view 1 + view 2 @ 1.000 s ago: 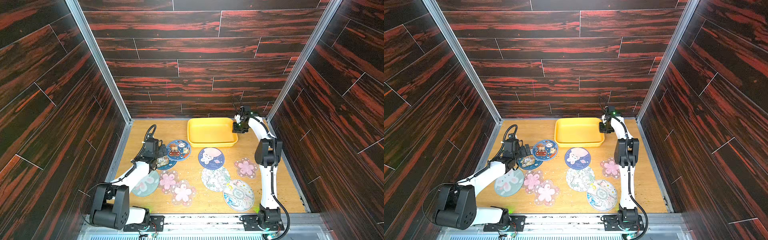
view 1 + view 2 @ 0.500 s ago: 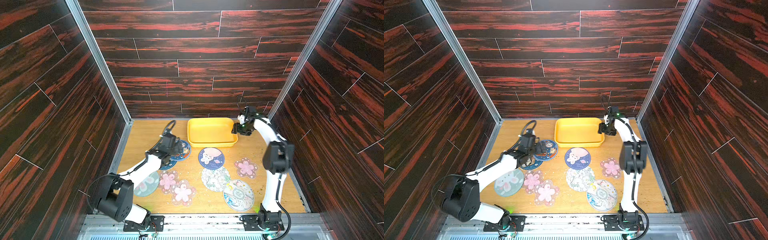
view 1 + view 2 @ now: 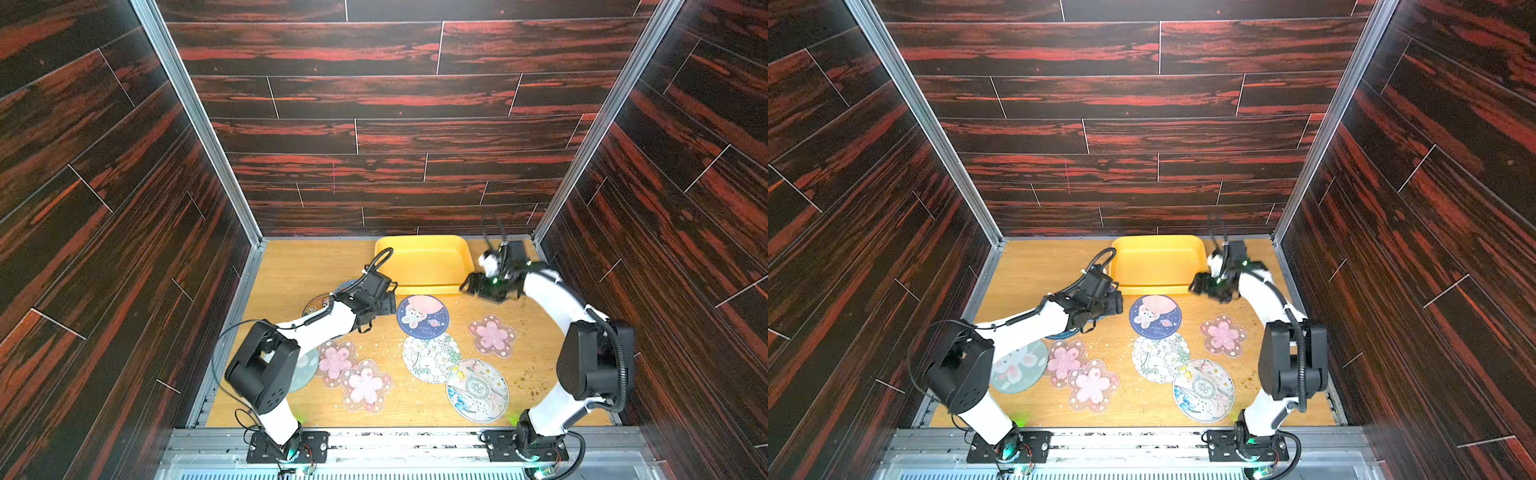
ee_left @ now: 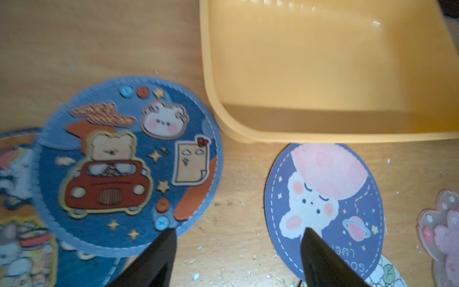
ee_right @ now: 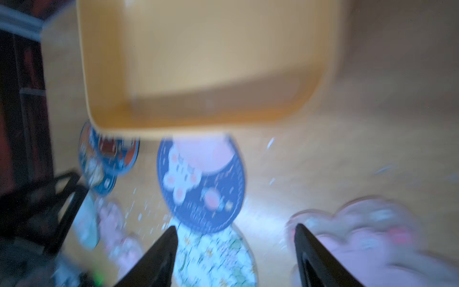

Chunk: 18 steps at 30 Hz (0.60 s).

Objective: Put the coasters into the storage box
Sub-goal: Pick up the coaster from the center of the board.

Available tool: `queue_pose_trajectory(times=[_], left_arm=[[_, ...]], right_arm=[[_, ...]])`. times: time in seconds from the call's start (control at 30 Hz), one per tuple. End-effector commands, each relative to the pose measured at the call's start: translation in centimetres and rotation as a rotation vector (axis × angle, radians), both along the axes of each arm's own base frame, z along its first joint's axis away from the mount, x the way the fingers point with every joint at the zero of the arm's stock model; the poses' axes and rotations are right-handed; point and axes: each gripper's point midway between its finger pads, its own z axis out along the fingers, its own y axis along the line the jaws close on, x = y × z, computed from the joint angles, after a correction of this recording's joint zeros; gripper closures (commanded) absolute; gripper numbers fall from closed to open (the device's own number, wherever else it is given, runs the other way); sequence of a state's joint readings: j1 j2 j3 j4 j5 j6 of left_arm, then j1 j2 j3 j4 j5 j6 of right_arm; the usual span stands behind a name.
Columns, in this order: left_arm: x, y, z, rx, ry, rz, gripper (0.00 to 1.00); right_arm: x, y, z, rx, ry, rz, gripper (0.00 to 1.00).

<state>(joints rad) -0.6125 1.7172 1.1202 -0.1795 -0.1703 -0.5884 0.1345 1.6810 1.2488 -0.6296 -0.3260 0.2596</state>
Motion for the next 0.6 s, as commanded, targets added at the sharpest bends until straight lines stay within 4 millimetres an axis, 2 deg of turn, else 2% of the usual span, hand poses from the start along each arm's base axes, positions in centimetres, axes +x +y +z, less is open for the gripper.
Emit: queue_pose_trajectory(times=[0.0, 0.03, 0.1, 0.43, 0.57], left_arm=[[-0.2, -1.1, -0.2, -0.020, 0.041, -0.001, 0.22], [-0.3, -1.5, 0.0, -0.029, 0.041, -0.006, 0.23], [-0.3, -1.9, -1.7, -0.025, 0.085, -0.008, 0.25], [-0.3, -4.5, -5.1, -0.082, 0.229, -0.019, 0.39], [-0.4, -5.2, -6.2, -0.103, 0.266, -0.018, 0.40]], right_arm=[[-1.1, 2.3, 1.0, 0.098, -0.032, 0.035, 0.25], [-1.3, 2.6, 0.5, 0.104, -0.026, 0.040, 0.25], [-1.6, 3.1, -0.4, 0.116, -0.011, 0.046, 0.25], [-2.3, 4.5, -4.5, 0.099, 0.053, 0.075, 0.27], [-2.6, 5.1, -5.7, 0.083, 0.074, 0.093, 0.29]])
